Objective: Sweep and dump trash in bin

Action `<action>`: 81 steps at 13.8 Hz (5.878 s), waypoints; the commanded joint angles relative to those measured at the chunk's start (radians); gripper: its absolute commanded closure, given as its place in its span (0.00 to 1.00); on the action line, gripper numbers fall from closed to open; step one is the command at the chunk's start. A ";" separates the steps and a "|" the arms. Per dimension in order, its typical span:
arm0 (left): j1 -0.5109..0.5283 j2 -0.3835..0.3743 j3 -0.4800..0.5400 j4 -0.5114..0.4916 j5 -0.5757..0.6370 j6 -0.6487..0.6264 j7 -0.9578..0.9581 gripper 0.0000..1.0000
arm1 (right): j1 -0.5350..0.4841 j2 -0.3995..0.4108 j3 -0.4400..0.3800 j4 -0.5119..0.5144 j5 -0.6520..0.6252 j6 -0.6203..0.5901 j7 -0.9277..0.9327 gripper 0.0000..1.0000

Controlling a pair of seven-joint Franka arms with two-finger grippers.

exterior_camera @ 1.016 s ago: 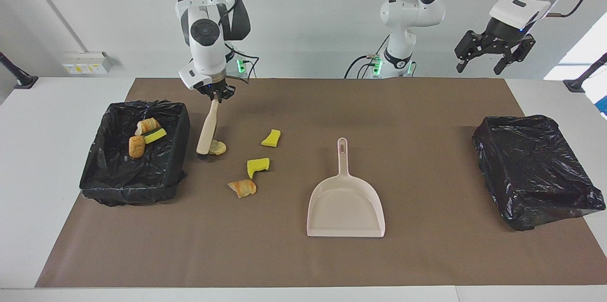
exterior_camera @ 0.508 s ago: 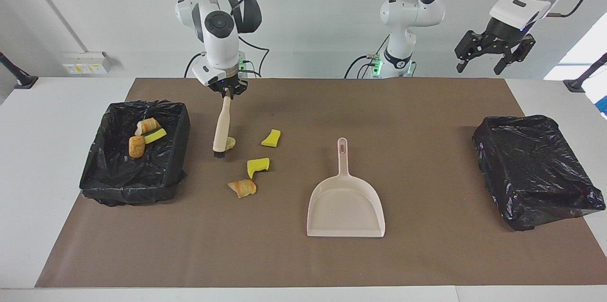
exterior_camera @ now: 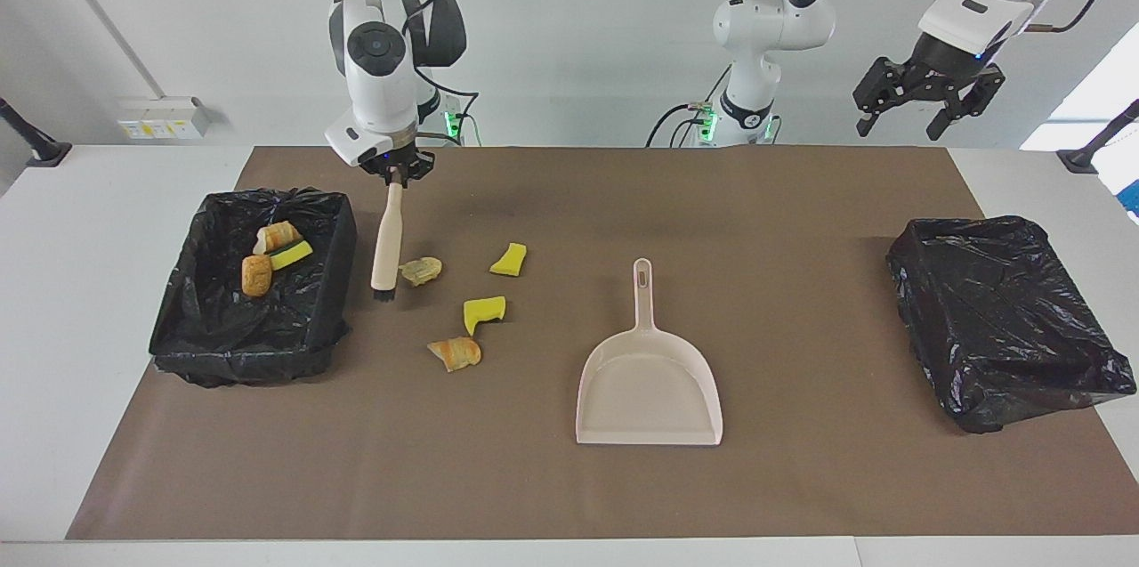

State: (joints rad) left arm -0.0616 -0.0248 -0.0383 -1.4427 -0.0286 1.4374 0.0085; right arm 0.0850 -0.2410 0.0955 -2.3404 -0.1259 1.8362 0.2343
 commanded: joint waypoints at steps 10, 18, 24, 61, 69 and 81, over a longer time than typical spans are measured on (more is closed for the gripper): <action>0.005 -0.003 -0.002 0.012 0.009 -0.022 0.007 0.00 | 0.082 0.003 0.018 -0.048 0.322 0.127 0.016 1.00; 0.005 -0.003 -0.002 0.012 0.009 -0.022 0.007 0.00 | 0.125 0.112 0.012 0.262 0.232 -0.008 -0.194 1.00; 0.005 -0.003 -0.002 0.012 0.009 -0.022 0.007 0.00 | 0.047 0.210 0.009 0.351 0.022 0.078 -0.443 1.00; 0.005 -0.003 -0.002 0.012 0.009 -0.022 0.007 0.00 | -0.113 0.272 0.010 0.406 -0.015 -0.103 -0.430 1.00; 0.005 -0.003 -0.002 0.012 0.009 -0.022 0.007 0.00 | -0.083 -0.122 0.012 -0.169 0.113 0.136 -0.191 1.00; 0.005 -0.003 -0.002 0.012 0.009 -0.022 0.007 0.00 | 0.102 -0.135 0.015 -0.283 0.130 0.212 0.046 1.00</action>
State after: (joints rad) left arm -0.0616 -0.0248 -0.0380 -1.4427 -0.0286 1.4374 0.0085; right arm 0.1981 -0.3760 0.1079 -2.6157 -0.0184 2.0266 0.2737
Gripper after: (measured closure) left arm 0.000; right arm 0.740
